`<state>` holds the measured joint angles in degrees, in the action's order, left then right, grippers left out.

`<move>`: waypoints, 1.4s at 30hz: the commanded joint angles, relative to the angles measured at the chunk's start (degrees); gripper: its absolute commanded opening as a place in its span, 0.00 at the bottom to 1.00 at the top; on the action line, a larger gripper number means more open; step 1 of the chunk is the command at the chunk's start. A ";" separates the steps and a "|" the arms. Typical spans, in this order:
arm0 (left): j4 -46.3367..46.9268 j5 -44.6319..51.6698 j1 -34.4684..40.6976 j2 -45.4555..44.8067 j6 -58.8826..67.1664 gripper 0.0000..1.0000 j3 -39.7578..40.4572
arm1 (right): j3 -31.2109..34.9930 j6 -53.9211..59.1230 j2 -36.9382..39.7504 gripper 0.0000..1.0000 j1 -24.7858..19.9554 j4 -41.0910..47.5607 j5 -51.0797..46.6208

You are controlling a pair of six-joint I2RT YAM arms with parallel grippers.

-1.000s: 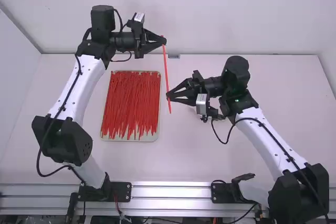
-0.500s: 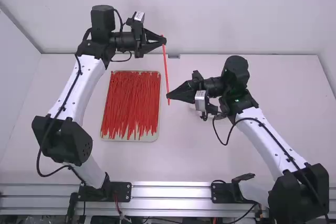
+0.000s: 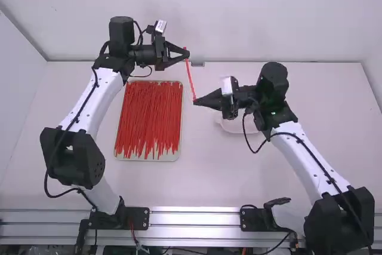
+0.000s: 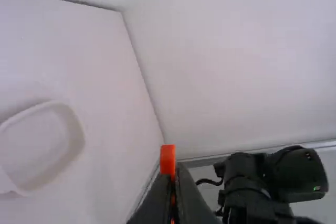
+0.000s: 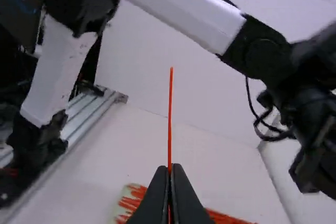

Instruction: Fasten the cable tie

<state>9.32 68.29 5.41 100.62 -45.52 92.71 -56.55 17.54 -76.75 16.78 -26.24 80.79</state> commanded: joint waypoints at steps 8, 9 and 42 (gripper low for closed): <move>-9.70 2.21 0.46 -0.96 5.31 0.02 -4.52 | -1.55 -0.15 -0.09 0.00 0.70 0.11 7.65; -10.49 2.84 0.61 -0.96 6.49 0.02 -4.74 | -1.55 -0.35 -0.09 0.00 0.98 0.20 6.95; -46.14 9.09 0.52 -0.96 43.41 0.02 -21.27 | -1.55 -66.62 -8.59 0.00 0.13 -15.43 -6.45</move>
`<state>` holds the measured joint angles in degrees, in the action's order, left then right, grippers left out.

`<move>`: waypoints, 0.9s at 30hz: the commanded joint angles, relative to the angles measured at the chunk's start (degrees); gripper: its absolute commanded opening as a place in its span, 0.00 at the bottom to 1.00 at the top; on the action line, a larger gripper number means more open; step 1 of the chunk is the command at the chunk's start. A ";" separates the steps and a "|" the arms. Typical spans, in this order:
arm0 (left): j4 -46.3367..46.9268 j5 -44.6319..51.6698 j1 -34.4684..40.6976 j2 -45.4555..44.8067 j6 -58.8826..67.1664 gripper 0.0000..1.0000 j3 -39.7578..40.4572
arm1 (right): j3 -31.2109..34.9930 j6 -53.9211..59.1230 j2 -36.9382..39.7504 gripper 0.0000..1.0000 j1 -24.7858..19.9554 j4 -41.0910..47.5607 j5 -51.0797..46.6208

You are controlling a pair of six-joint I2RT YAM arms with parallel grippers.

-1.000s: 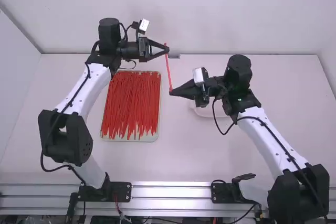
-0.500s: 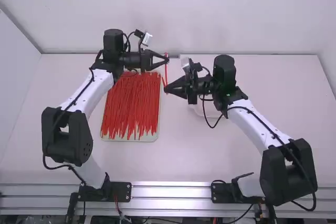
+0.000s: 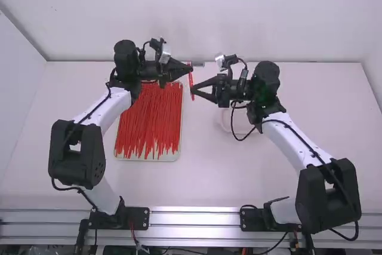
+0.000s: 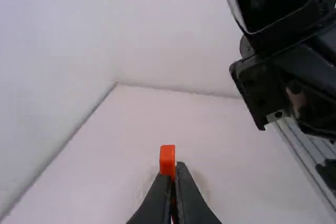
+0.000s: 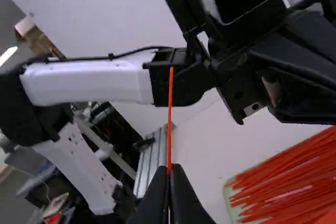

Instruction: Fasten the cable tie

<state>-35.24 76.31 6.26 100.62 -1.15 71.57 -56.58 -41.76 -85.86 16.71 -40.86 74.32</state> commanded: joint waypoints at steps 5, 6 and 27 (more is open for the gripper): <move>-9.38 0.90 0.13 -0.96 -0.96 0.02 -0.13 | -1.51 -7.30 0.46 0.00 0.15 3.32 -3.10; -10.60 0.83 0.13 -0.96 -0.98 0.02 -0.13 | -1.51 -7.41 0.46 0.00 0.15 4.13 -3.69; -21.18 5.35 0.59 -0.96 -0.61 0.02 -0.13 | -1.51 -18.88 0.46 0.00 0.42 -1.09 -6.91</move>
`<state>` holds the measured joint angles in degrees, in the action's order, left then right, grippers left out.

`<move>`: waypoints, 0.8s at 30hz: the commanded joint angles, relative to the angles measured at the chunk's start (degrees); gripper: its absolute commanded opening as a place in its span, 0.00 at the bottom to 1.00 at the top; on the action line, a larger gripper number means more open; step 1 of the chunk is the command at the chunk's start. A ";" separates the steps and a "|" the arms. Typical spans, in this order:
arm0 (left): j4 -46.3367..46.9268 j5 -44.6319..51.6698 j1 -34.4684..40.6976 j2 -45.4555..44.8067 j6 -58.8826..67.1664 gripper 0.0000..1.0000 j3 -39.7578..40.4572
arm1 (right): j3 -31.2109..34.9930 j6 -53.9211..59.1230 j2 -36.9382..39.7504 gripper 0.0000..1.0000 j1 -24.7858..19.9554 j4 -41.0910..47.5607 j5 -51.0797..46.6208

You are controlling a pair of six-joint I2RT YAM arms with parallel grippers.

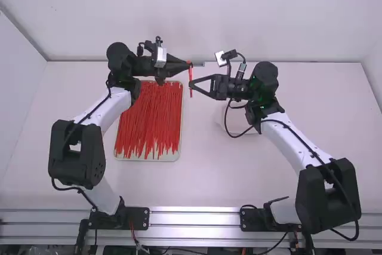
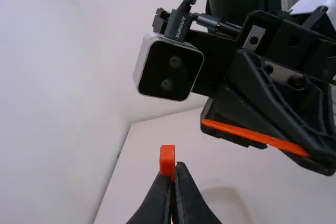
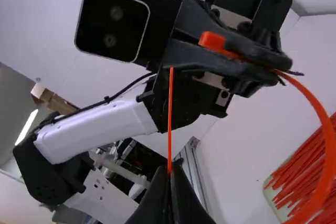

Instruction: Fasten the cable tie

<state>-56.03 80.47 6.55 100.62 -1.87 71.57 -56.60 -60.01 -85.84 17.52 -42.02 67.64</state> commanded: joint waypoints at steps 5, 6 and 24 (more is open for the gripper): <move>-0.39 1.01 1.95 -0.96 1.01 0.02 -0.13 | -1.49 -0.17 0.44 0.00 0.13 2.16 -1.40; -0.35 1.18 1.92 -0.96 1.66 0.02 -0.13 | -1.49 -0.17 0.44 0.00 0.13 2.16 -1.51; -1.51 1.20 1.07 -0.96 1.44 0.02 -0.13 | -1.49 -1.75 0.44 0.00 -0.50 2.12 -2.12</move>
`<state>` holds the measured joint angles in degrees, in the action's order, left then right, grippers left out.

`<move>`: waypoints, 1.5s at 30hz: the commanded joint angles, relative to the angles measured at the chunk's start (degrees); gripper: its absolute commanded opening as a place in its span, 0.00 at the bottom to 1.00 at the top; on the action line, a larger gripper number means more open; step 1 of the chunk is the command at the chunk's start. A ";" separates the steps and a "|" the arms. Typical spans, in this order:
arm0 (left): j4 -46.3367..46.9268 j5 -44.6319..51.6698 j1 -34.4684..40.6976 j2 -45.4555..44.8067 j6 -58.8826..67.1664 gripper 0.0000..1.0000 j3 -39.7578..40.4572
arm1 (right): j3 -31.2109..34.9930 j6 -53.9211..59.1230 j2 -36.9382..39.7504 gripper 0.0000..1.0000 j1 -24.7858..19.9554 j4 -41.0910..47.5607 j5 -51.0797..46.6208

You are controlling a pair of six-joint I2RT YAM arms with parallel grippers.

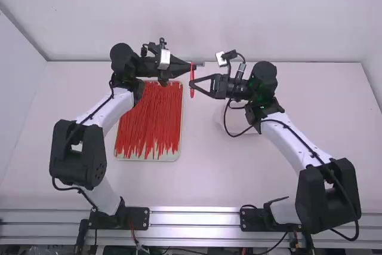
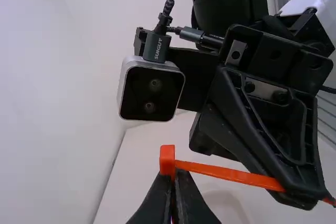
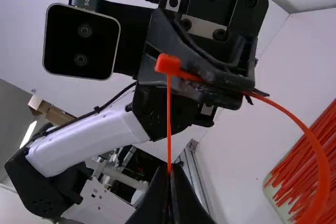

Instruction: Fasten the cable tie

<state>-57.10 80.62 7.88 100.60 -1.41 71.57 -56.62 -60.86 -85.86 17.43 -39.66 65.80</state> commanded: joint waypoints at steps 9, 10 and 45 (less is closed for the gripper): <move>-0.42 5.70 -0.26 -0.94 2.69 0.02 -0.13 | -1.49 -2.95 0.46 0.00 -0.57 -0.68 -1.55; -0.42 6.01 -0.20 -0.94 2.60 0.02 -0.13 | -1.49 -3.32 0.46 0.00 -0.57 -0.63 -1.70; -6.49 9.11 3.04 -0.94 -2.49 0.02 -4.81 | -1.49 -14.64 0.46 0.00 -4.00 -3.63 -7.67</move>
<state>-62.59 84.36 9.50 100.62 -1.91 67.70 -56.60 -75.07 -85.80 15.55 -42.65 64.34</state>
